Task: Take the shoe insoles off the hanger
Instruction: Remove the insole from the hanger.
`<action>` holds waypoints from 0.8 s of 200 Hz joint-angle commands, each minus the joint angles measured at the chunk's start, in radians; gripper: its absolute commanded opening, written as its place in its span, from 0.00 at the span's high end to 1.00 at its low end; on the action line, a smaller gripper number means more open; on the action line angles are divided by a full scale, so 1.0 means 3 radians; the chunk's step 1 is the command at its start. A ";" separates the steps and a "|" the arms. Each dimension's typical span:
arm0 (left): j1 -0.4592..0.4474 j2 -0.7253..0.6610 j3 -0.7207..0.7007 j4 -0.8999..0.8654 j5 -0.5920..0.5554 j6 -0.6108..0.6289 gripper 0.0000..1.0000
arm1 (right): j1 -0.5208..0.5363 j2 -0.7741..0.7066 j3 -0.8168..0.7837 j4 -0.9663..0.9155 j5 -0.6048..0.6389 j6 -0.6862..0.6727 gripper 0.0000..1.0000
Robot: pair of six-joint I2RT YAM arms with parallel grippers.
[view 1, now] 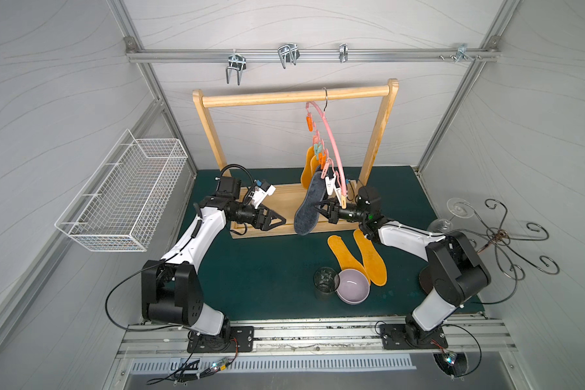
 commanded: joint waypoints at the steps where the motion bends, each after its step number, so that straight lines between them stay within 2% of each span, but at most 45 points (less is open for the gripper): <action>1: -0.0062 0.0088 0.0112 0.0242 0.0154 -0.0161 0.23 | 0.0015 -0.0139 0.0070 -0.0045 -0.0069 0.0435 0.95; 41: -0.0171 0.0128 -0.0066 0.0613 0.0201 -0.0378 0.23 | 0.0052 -0.0125 0.0035 0.0218 -0.0208 0.0805 0.95; 113: -0.0198 0.0113 -0.0339 0.1147 0.0148 -0.0771 0.23 | 0.0145 0.0007 0.0052 0.0675 -0.0389 0.1251 0.96; 160: -0.0333 0.0096 -0.0446 0.1203 0.0308 -0.0712 0.33 | 0.0171 0.0186 -0.0027 0.1261 -0.0351 0.1566 0.96</action>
